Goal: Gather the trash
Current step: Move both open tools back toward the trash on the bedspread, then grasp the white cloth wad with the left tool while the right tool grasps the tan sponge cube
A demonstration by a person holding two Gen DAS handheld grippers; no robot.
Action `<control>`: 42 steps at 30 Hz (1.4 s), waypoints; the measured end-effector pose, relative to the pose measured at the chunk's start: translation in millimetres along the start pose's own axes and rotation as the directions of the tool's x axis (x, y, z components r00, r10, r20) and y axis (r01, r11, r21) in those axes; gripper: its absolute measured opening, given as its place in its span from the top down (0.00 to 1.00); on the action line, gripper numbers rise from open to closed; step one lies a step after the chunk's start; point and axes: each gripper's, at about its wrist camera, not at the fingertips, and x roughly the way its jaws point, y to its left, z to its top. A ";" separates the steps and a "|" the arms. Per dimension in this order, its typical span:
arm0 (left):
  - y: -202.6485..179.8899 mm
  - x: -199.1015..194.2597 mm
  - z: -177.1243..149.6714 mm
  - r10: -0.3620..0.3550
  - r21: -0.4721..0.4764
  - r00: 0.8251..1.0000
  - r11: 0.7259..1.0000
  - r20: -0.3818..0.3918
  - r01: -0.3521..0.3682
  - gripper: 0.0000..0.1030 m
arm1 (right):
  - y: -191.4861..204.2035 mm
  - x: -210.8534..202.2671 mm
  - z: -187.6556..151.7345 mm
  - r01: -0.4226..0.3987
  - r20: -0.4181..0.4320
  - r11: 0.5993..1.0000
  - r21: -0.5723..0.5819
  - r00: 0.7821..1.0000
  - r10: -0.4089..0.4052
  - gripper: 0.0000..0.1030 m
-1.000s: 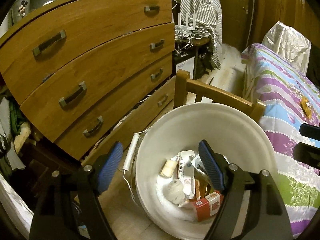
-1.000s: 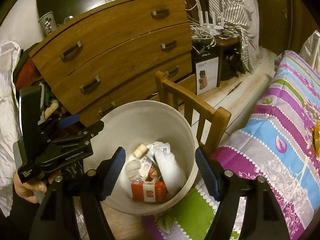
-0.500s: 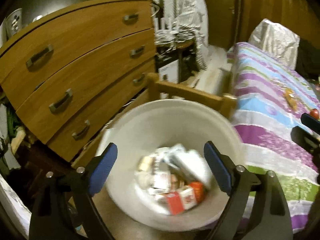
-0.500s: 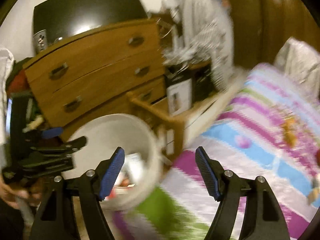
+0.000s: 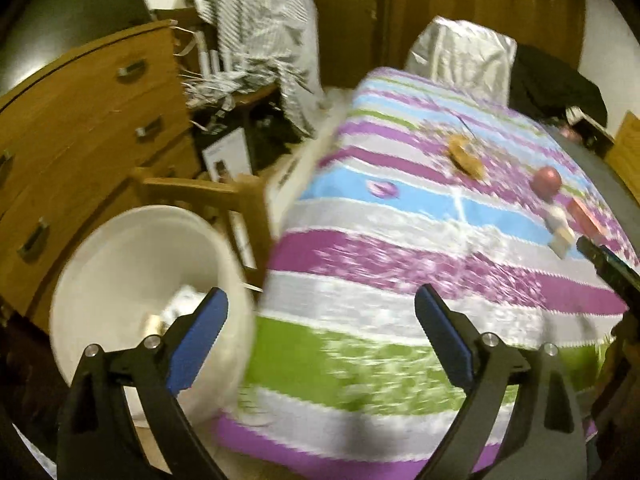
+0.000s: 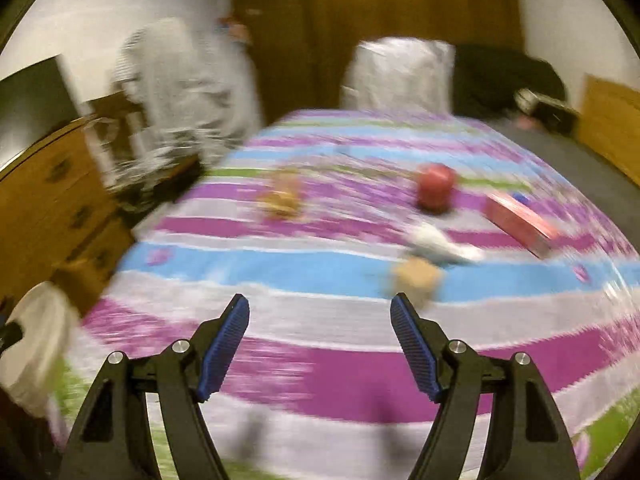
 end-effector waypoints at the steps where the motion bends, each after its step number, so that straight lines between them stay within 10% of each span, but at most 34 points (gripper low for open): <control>1: -8.1 5.2 -0.7 -0.008 0.006 1.000 1.000 -0.012 0.008 0.12 | -14.5 5.1 -1.0 0.006 -0.010 1.000 0.019 1.000 -0.006 0.28; 12: -98.6 51.6 16.2 -0.067 0.096 0.996 0.993 -0.064 0.073 0.12 | -55.8 89.3 17.4 -0.024 -0.158 0.999 0.048 0.987 0.031 0.30; 16: -128.8 59.8 29.4 -0.079 0.146 0.996 0.986 -0.051 0.086 0.12 | -51.8 118.9 20.9 -0.044 -0.250 0.999 0.026 0.967 0.049 0.52; 23: -184.1 75.1 51.4 -0.181 0.212 0.982 0.959 -0.052 0.188 0.12 | -79.8 86.9 11.2 -0.139 -0.168 0.980 0.143 0.972 0.162 0.61; 35: -348.2 147.6 71.7 -0.395 0.385 0.910 0.826 -0.126 0.412 0.12 | -188.5 2.7 -30.1 -0.043 -0.084 0.949 0.311 0.994 0.073 0.61; 39: -380.1 178.7 76.7 -0.392 0.359 0.907 0.833 -0.155 0.421 0.12 | -204.4 -0.5 -40.2 -0.051 -0.087 0.939 0.339 0.993 0.085 0.61; 41: -386.0 195.8 75.9 -0.412 0.307 0.886 0.833 -0.211 0.460 0.25 | -208.3 1.9 -44.3 -0.055 -0.092 0.935 0.350 0.991 0.093 0.61; 42: -387.0 204.3 72.4 -0.414 0.283 0.872 0.830 -0.261 0.480 0.47 | -208.5 3.0 -45.4 -0.058 -0.093 0.934 0.352 0.991 0.096 0.61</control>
